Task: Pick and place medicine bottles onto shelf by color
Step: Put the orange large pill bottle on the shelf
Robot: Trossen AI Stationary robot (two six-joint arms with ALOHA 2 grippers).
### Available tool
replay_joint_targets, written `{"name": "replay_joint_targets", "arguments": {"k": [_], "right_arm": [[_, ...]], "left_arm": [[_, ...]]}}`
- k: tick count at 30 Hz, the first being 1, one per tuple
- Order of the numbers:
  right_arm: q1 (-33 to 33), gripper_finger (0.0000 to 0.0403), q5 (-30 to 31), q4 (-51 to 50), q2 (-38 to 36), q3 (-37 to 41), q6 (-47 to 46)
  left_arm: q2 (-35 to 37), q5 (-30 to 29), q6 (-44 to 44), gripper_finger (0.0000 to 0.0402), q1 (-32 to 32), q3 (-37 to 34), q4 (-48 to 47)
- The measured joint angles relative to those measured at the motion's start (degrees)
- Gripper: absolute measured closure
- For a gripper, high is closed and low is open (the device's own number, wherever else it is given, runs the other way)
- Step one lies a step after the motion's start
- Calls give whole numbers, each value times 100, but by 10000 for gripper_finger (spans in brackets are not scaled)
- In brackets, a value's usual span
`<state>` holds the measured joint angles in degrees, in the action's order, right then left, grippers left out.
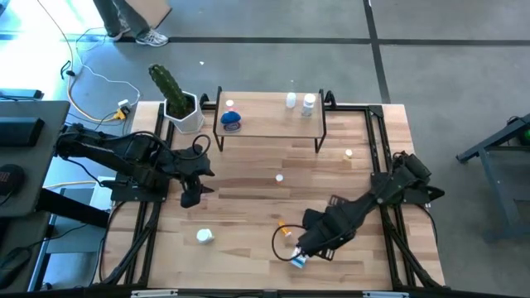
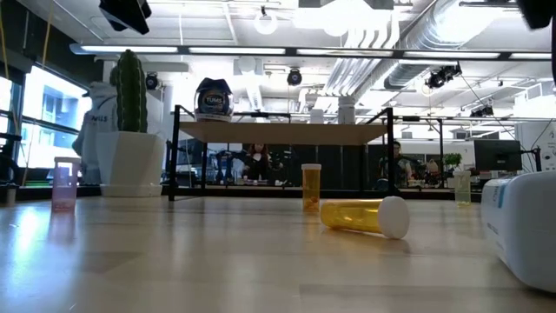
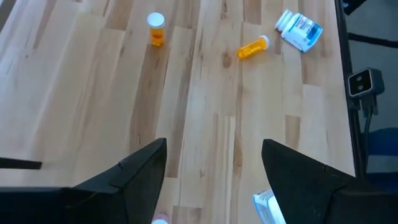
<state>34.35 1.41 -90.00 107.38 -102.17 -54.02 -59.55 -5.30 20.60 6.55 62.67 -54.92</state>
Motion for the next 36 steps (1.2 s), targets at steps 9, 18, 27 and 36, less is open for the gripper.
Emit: {"name": "replay_joint_targets", "arguments": {"k": [9, 18, 27, 36], "right_arm": [[550, 198, 292, 131, -1333, 1420, -925], [1083, 198, 546, 930, -2910, 2699, -1485], [1185, 198, 774, 1513, -3293, 3370, -68], [1270, 198, 693, 2717, -3286, 4122, 612]], "left_arm": [[0, 35, 290, 147, 0, 4, 267], [-2, 31, 544, 147, 0, 4, 264], [-2, 23, 985, 147, 0, 4, 262], [-2, 109, 1242, 147, -2, 4, 254]]}}
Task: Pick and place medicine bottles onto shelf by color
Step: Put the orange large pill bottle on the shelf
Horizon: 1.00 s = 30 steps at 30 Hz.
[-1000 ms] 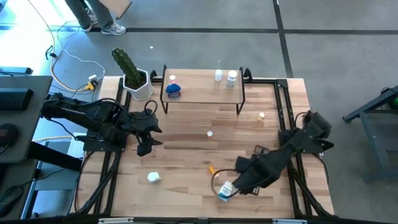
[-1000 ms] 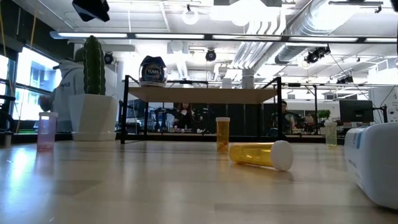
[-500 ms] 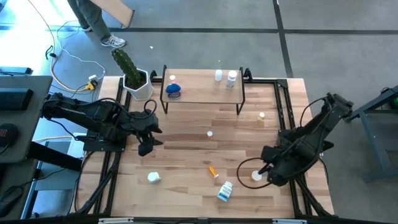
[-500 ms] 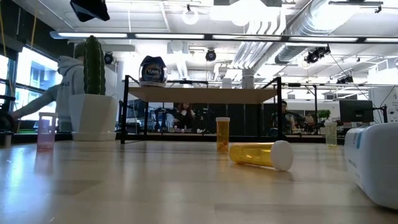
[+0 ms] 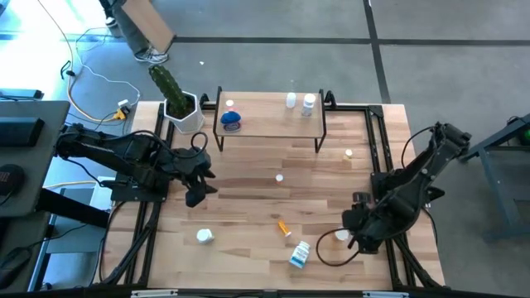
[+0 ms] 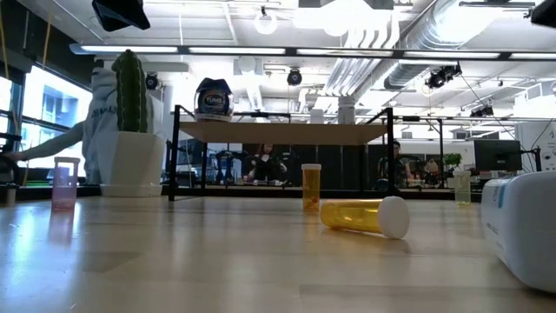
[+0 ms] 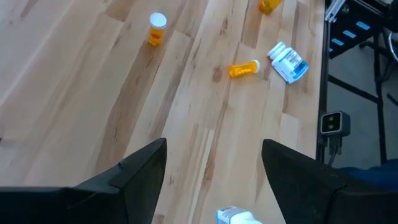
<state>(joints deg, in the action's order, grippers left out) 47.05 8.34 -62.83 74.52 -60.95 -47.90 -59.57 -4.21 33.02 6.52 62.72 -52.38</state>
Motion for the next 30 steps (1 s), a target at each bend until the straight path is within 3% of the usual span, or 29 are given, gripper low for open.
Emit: {"name": "replay_joint_targets", "arguments": {"k": [5, 11, 21, 30], "right_arm": [[-15, 198, -91, 43, 58, 109, -352], [-15, 198, -426, 141, 249, 109, -123], [-17, 198, -428, 133, 760, 109, 23], [-17, 198, -541, 301, 782, 109, 268]], "left_arm": [[0, 57, 3, 147, 0, 0, -2], [0, 113, 90, 147, 1, 0, -2], [0, 208, 89, 147, 0, 0, -2], [0, 178, -64, 147, 0, 0, -2]]}}
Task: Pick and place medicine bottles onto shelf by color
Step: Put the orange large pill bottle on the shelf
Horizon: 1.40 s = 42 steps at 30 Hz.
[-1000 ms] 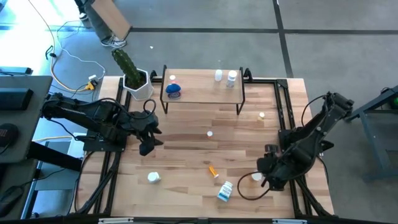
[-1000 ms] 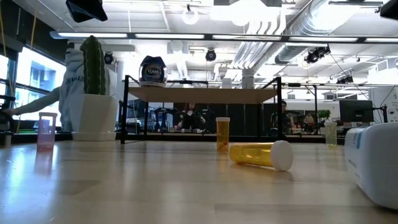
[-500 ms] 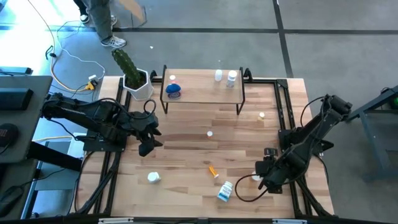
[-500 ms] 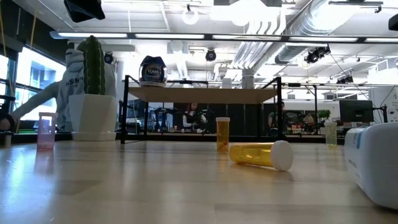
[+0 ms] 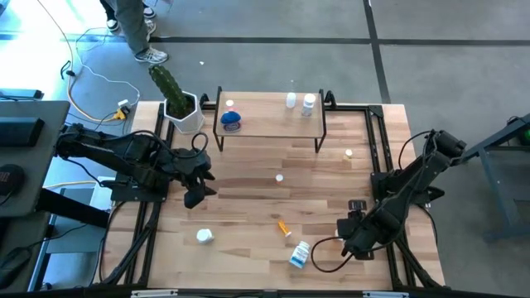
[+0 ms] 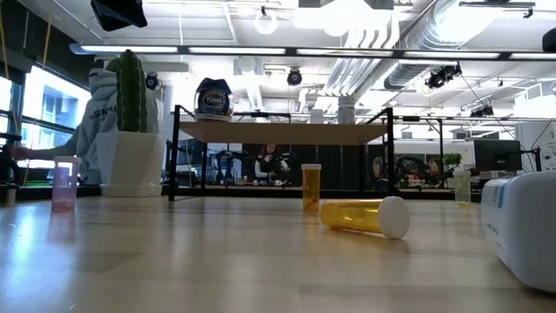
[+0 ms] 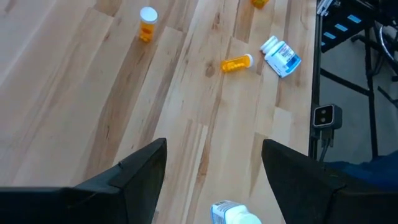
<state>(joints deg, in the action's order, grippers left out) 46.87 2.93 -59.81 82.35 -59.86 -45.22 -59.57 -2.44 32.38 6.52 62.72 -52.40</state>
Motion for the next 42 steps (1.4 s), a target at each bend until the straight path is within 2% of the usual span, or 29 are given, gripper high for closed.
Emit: {"name": "replay_joint_targets", "arguments": {"k": [3, 8, 16, 24, 34, 42], "right_arm": [[-30, 198, 154, 12, 0, 0, -111], [-179, 198, 1, -16, 0, 0, -165], [-306, 198, 153, 123, 23, 4, -281], [-297, 198, 24, 633, 22, 538, -867], [-302, 198, 28, 844, 22, 544, -831], [-302, 198, 263, 789, 22, 544, -862]], "left_arm": [[0, -6, 0, 147, 0, 0, 0], [0, -13, -1, 147, 0, 0, -1], [0, -11, -2, 147, 0, 0, -2], [0, -11, -107, 147, 0, 0, -4], [2, -13, -119, 147, 0, 0, -42], [0, -13, -216, 147, 0, 0, -48]]}}
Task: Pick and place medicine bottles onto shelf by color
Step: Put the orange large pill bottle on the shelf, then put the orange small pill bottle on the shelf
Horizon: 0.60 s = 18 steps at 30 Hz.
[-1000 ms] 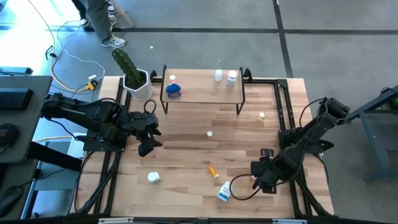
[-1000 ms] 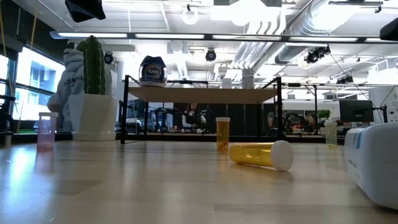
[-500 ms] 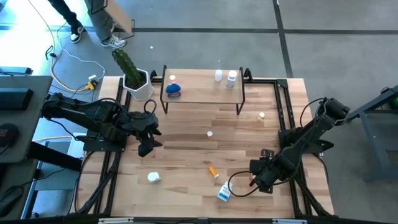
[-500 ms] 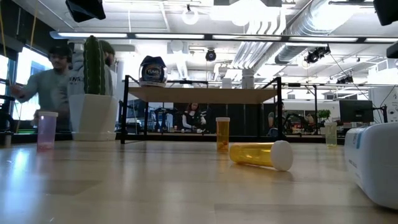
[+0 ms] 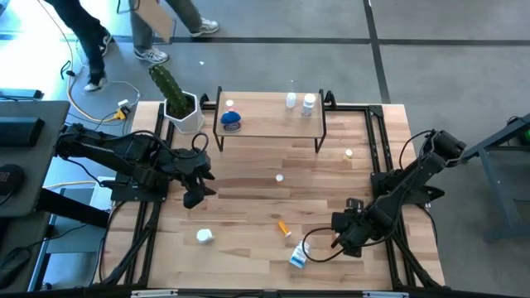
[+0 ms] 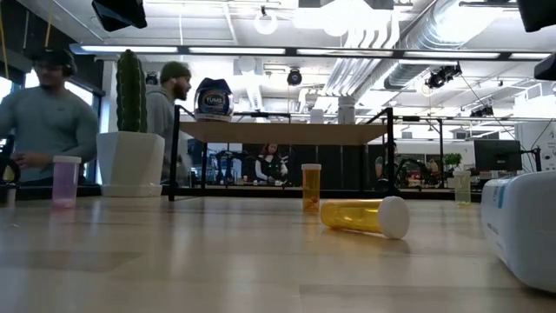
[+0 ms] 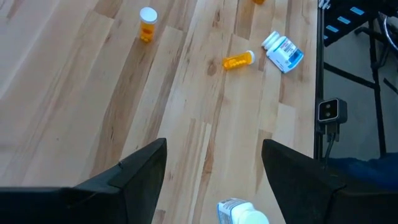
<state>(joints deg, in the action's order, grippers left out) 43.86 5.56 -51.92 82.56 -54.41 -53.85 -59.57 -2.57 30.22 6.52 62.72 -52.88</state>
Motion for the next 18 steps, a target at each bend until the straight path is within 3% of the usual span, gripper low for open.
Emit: {"name": "replay_joint_targets", "arguments": {"k": [18], "right_arm": [[-2, 198, -221, 210, 339, 2, -12]], "left_arm": [[0, 0, 20, 147, 1, 0, 0]]}}
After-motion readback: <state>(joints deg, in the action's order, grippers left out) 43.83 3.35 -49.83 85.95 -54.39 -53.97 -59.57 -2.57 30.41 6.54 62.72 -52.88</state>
